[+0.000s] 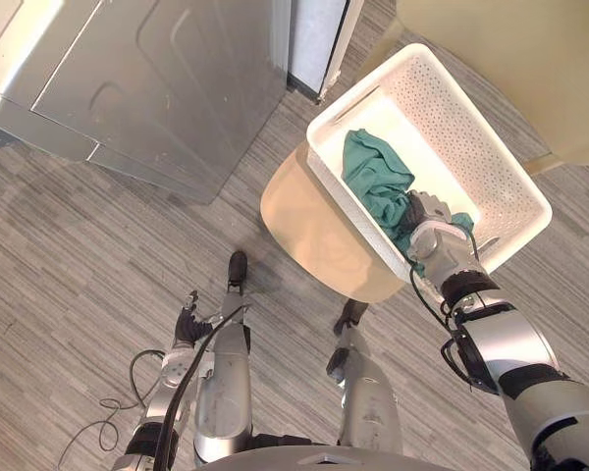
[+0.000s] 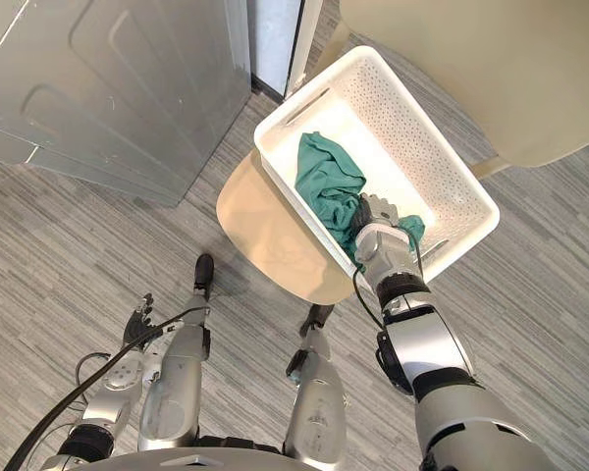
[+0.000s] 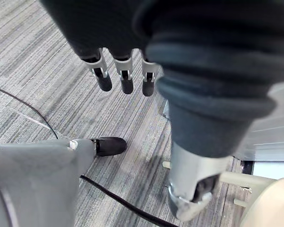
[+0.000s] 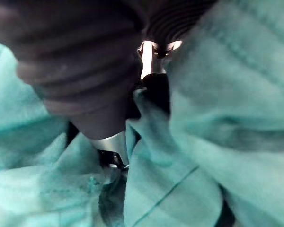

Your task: Pick up the laundry basket with both hands and put the clothes into the washing machine.

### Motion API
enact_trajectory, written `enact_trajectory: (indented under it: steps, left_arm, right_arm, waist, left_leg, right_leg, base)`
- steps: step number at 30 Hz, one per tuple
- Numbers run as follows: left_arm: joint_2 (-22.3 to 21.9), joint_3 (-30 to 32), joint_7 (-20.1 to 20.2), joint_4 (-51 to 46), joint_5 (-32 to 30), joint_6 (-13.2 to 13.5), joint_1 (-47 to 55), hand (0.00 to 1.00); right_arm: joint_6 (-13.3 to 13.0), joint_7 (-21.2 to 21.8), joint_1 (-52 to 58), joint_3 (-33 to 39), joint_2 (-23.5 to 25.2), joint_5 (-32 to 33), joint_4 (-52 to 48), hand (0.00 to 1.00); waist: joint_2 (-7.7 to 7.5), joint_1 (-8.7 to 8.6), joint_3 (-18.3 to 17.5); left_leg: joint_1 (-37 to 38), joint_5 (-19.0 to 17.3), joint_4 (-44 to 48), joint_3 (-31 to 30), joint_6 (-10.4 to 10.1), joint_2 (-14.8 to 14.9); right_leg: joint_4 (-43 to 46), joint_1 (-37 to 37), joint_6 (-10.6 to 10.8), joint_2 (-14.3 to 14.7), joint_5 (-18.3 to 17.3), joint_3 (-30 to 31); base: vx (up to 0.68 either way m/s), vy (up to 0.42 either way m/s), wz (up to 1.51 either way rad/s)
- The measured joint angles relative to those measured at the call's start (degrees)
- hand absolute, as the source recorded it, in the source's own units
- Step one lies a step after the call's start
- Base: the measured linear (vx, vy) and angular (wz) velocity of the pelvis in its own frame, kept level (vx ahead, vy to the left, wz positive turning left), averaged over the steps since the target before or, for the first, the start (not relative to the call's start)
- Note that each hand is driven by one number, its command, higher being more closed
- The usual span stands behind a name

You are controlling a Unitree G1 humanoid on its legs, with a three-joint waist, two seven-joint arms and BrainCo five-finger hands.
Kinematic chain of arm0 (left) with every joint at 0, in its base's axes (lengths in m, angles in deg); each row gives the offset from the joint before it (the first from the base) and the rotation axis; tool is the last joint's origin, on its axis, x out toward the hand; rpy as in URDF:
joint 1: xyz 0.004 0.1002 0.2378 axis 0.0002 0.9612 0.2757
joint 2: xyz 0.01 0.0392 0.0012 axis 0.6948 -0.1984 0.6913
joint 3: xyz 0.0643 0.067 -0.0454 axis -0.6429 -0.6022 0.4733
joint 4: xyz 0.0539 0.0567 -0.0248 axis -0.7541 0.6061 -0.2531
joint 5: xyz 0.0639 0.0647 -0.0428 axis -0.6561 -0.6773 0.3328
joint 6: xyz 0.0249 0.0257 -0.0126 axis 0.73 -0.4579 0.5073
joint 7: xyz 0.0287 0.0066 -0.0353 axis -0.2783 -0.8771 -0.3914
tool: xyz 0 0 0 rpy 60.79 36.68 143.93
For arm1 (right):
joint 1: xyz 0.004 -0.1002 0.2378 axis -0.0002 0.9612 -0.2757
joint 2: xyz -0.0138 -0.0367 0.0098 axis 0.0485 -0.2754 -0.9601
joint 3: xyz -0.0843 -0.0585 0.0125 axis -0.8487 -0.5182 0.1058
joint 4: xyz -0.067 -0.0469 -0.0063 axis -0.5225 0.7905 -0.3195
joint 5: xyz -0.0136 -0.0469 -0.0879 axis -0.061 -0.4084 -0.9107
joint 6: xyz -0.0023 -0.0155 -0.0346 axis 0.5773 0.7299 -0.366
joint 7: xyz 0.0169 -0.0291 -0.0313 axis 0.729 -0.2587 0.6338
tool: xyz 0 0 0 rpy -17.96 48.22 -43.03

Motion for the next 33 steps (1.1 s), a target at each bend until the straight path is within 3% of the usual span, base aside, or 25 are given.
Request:
enact_trajectory:
  steps: [2, 3, 6, 7, 9, 12, 17, 20, 24, 27, 33]
  left_arm:
    - [-0.08, 0.38, 0.00, 0.36, 0.07, -0.04, 0.01, 0.00]
    - [-0.07, 0.49, 0.00, 0.39, 0.11, -0.04, 0.01, 0.00]
    - [-0.32, 1.94, -0.01, 0.56, 0.21, -0.07, 0.01, 0.00]
    - [-0.41, 2.24, -0.07, 0.67, 0.21, -0.13, 0.01, 0.00]
    - [-0.78, 2.81, -0.38, 0.72, 0.23, -0.39, 0.06, 0.00]
    - [-1.23, 3.33, -1.02, 0.69, 0.23, -0.48, 0.13, 0.00]
    - [-2.25, 4.58, -1.02, 0.72, 0.23, -0.93, 0.29, 0.00]
    - [-2.46, 4.57, -0.94, 0.43, 0.48, -1.23, 0.93, 0.00]
    - [-2.22, 2.52, -0.03, -4.19, 0.46, -2.01, 3.67, 0.00]
    - [-2.21, -0.47, 1.41, -10.29, 0.44, -2.15, 5.34, 0.00]
    - [-2.44, -2.39, 2.82, -25.71, 0.71, -1.81, 6.82, 0.00]
  right_arm:
    - [-0.10, -1.43, 0.22, 5.40, 1.32, 11.42, -0.01, 1.00]
    - [-0.11, -2.01, 0.21, 7.00, 1.78, 13.96, -0.03, 1.00]
    - [-1.94, -5.14, 0.93, 15.42, 4.73, 33.93, -3.67, 1.00]
    - [-2.54, -5.76, 1.35, 16.51, 5.42, 37.31, -5.61, 1.00]
    - [-5.58, -7.33, 2.77, 19.38, 8.05, 47.99, -13.23, 1.00]
    - [-8.97, -8.58, 3.21, 20.33, 10.57, 57.13, -21.02, 1.00]
    - [-12.31, -8.45, 5.09, 20.24, 13.00, 66.38, -32.22, 1.00]
    - [-13.30, -8.35, 7.62, 20.00, 14.65, 71.21, -38.71, 1.00]
    - [-14.99, -6.97, 13.06, 18.37, 15.77, 75.40, -45.96, 1.00]
    - [-15.73, -6.35, 18.43, 17.65, 15.96, 76.93, -51.25, 1.00]
    - [-16.62, -2.16, 27.03, 16.82, 18.04, 80.61, -58.88, 1.00]
  waist:
    - [0.00, -0.04, 0.00]
    - [0.00, -0.04, 0.00]
    - [0.00, -0.09, 0.00]
    - [0.00, -0.13, 0.00]
    - [-0.03, 0.07, 0.02]
    - [-0.04, -0.42, 0.02]
    - [-0.33, -0.23, -0.04]
    - [-0.77, -1.08, -0.29]
    - [-3.27, -1.84, -2.84]
    - [-4.23, -2.04, -7.02]
    - [-4.01, -4.92, -14.73]
  left_leg:
    - [-0.02, -0.03, -0.01, 0.00, 0.00, 0.02]
    - [-0.01, -0.04, -0.01, 0.01, 0.00, 0.02]
    - [0.04, -0.12, -0.02, 0.26, 0.01, 0.11]
    - [0.09, -0.12, -0.02, 0.39, 0.01, 0.13]
    - [0.84, -0.19, -0.02, 1.35, 0.02, 0.24]
    - [2.33, -0.39, -0.02, 1.82, -0.04, 0.48]
    - [5.88, -1.82, -0.03, 3.81, 0.08, 0.70]
    - [8.41, -2.45, -0.03, 4.54, 0.14, 0.71]
    - [11.20, -3.38, -0.03, 5.34, 0.15, 0.77]
    - [12.98, -4.07, -0.02, 5.68, -0.35, 0.77]
    - [17.01, -4.96, -0.05, 6.40, -0.84, 0.61]
  right_leg:
    - [0.02, -0.01, -0.14, 0.00, -0.11, 0.01]
    - [0.02, -0.01, -0.15, -0.01, -0.12, 0.02]
    - [0.02, -0.04, -0.05, -0.01, -0.17, 0.15]
    - [0.02, -0.05, -0.03, -0.02, -0.15, 0.23]
    - [0.29, -0.02, 0.11, -0.09, -0.05, 1.08]
    - [1.18, 0.77, 0.16, -0.17, -0.38, 1.38]
    - [1.54, 2.96, 0.29, -0.28, -0.67, 2.96]
    - [1.44, 5.09, 0.43, -0.34, -0.96, 3.34]
    - [0.69, 7.50, 0.51, -0.13, -1.39, 4.24]
    - [0.11, 9.39, 0.66, -0.05, -2.05, 4.32]
    - [-0.68, 13.20, 1.03, -0.04, -2.91, 4.25]
  base:
    - [0.00, 0.000, 0.00]
    - [0.00, 0.000, 0.00]
    - [0.00, -0.007, -0.01]
    - [0.00, -0.020, -0.07]
    - [0.01, -0.022, -0.13]
    - [0.01, -0.029, -0.08]
    - [0.00, -0.034, -0.13]
    - [0.02, -0.030, -0.07]
    - [0.05, -0.035, -0.06]
    - [0.07, -0.033, -0.01]
    - [0.06, -0.018, -0.03]
